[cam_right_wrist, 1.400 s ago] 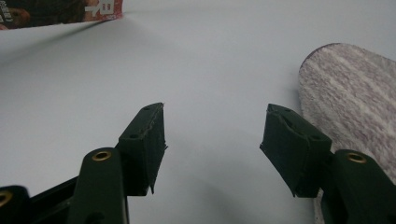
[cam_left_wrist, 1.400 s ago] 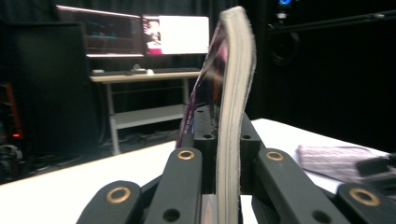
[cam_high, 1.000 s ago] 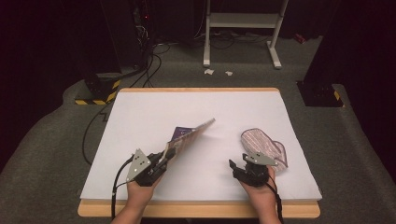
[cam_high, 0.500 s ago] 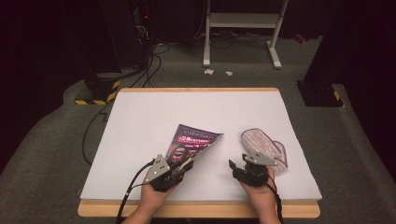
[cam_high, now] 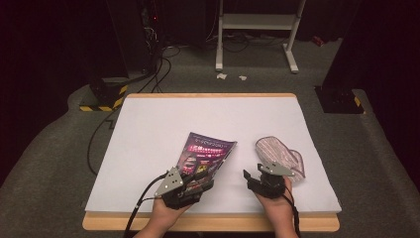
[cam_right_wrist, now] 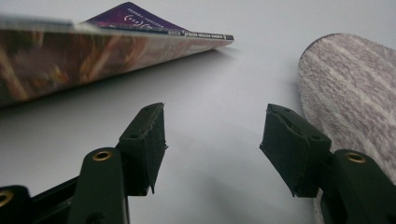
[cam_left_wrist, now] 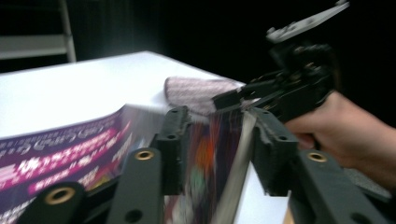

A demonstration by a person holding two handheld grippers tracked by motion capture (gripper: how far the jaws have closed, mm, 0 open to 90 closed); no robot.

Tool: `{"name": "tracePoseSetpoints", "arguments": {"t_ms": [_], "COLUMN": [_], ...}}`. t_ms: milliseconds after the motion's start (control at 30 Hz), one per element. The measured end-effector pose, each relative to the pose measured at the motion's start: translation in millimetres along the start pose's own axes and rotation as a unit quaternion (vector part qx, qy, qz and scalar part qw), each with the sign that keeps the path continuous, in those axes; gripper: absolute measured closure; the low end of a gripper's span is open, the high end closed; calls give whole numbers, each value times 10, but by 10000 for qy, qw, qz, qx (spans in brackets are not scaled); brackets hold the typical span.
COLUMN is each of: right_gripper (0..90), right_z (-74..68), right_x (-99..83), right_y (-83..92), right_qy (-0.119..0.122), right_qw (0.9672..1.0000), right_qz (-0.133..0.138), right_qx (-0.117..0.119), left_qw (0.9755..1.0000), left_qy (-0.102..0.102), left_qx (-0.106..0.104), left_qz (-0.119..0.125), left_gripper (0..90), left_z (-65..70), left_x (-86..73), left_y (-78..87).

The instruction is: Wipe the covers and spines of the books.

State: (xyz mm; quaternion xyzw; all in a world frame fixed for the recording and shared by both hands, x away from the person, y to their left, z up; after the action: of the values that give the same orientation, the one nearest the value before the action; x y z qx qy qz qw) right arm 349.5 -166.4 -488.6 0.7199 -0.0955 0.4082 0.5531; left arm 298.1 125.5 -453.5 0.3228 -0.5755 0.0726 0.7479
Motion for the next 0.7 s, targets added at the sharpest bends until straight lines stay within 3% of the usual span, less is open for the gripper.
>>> {"name": "tracePoseSetpoints", "arguments": {"t_ms": [133, 300, 367, 400, 433, 567, 600, 633, 667, 700], "right_gripper": [391, 391, 390, 390, 390, 390, 390, 390, 390, 390], "right_z": [0, -19, -26, -26, -32, -49, -49, -61, -61, -76], "right_x": [0, -2, -2, -2, -2, -3, -3, -5, -5, -6], "right_y": [1, -7, -12, -12, -17, -26, -26, -34, -34, -43], "right_qy": [-6, 32, 36, 36, 50, 69, 69, 84, 84, 116], "right_qw": [10000, 10000, 10000, 10000, 10000, 10000, 10000, 9999, 9999, 9999], "right_qz": [4, -13, -23, -23, -31, -56, -56, -68, -68, -90], "right_qx": [5, 7, 12, 12, 11, 31, 31, 50, 50, 71], "left_qw": [9999, 9992, 9977, 9977, 9959, 9908, 9908, 9881, 9881, 9844], "left_qy": [42, 214, 321, 321, 358, 448, 448, 600, 600, 699], "left_qx": [38, 327, 555, 555, 734, 1073, 1073, 1141, 1141, 1293], "left_qz": [107, -50, -217, -217, -389, -697, -697, -840, -840, -967], "left_gripper": [569, 557, 549, 543, 536, 514, 514, 512, 508, 507], "left_z": [-23, -207, -354, -354, -447, -609, -609, -694, -694, -769], "left_x": [18, -50, -123, -123, -170, -261, -261, -296, -296, -326], "left_y": [40, 37, 27, 27, 24, 41, 41, 62, 62, 92]}}
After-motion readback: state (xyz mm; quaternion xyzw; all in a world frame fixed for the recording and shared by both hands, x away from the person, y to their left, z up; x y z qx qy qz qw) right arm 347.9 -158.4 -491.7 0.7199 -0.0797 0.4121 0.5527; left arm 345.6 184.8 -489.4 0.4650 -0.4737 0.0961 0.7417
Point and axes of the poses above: each handheld gripper's, and its own axes: y roughly backward along the jaws, x roughly out of its top, z roughly to its right, the point moved 1 cm from there along -y, roughly forward along the jaws, and after that the axes turned 13 degrees about -z, right-handed, at the moved point
